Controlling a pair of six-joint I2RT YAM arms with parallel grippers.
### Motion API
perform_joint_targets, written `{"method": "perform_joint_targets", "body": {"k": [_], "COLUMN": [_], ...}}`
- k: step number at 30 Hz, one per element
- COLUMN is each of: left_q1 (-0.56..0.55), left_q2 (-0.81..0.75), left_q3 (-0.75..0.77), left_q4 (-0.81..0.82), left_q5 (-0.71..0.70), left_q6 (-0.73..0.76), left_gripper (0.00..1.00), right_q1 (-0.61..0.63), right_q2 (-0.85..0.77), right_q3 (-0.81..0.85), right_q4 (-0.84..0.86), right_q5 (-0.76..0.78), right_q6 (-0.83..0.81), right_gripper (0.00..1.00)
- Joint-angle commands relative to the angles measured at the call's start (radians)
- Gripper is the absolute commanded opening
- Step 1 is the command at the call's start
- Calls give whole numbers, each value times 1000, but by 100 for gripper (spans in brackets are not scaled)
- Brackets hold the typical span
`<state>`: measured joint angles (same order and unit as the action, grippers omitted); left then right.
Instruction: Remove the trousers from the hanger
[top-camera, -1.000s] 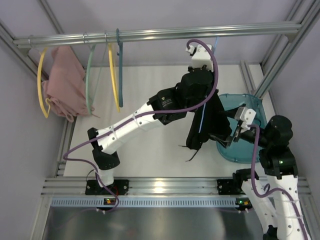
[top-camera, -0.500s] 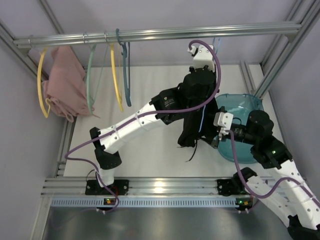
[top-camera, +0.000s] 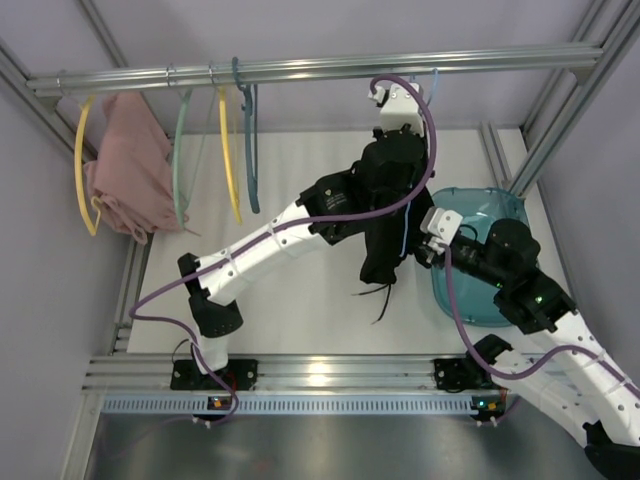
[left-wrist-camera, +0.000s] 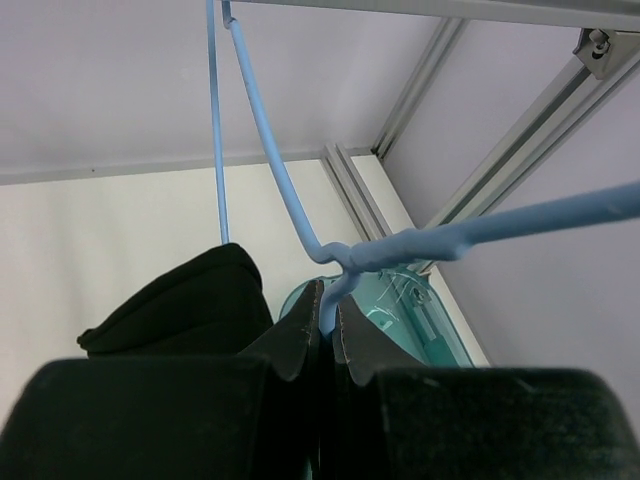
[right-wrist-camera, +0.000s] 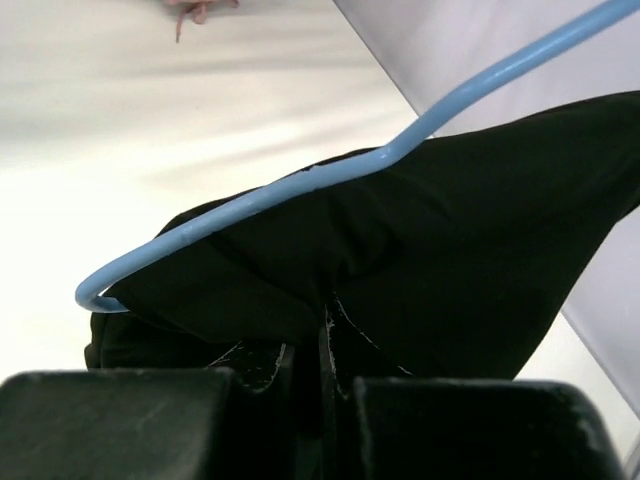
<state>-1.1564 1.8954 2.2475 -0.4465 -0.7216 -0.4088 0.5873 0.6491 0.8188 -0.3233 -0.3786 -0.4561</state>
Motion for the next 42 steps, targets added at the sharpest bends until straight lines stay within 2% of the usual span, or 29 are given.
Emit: {"method": "perform_joint_targets", "body": {"k": [1,6,12,17,28,33,42], "left_q1": [-2,32,93,109,113,113,115], "left_q2": [-79,-128,-191,-216,-271,-289,-332], "left_q3": [-8,-101,-248,-299,-466,-548,-608], "left_q4": [117,79,48,49,2,-32,-31], "left_q5": [8,53,172,235,263,284,286], "left_q6": [-5,-37,-87,-104,-137,-166,-140], "left_gripper": [0,0,0,0,0,0,0], "right_q1": [14,14,14,12,0,-4,-38], "right_q2": [-9,-48,-68,-55,-19,-6,-61], "right_q3": [62,128,209,292,450,519,522], "right_q4": [92,44,43,69,135,139,179], "right_q5": [66,93,167,236,369,374,630], "right_q6": [39,56,95,125,119,109,31], "right_gripper": [0,0,0,0,0,0,0]}}
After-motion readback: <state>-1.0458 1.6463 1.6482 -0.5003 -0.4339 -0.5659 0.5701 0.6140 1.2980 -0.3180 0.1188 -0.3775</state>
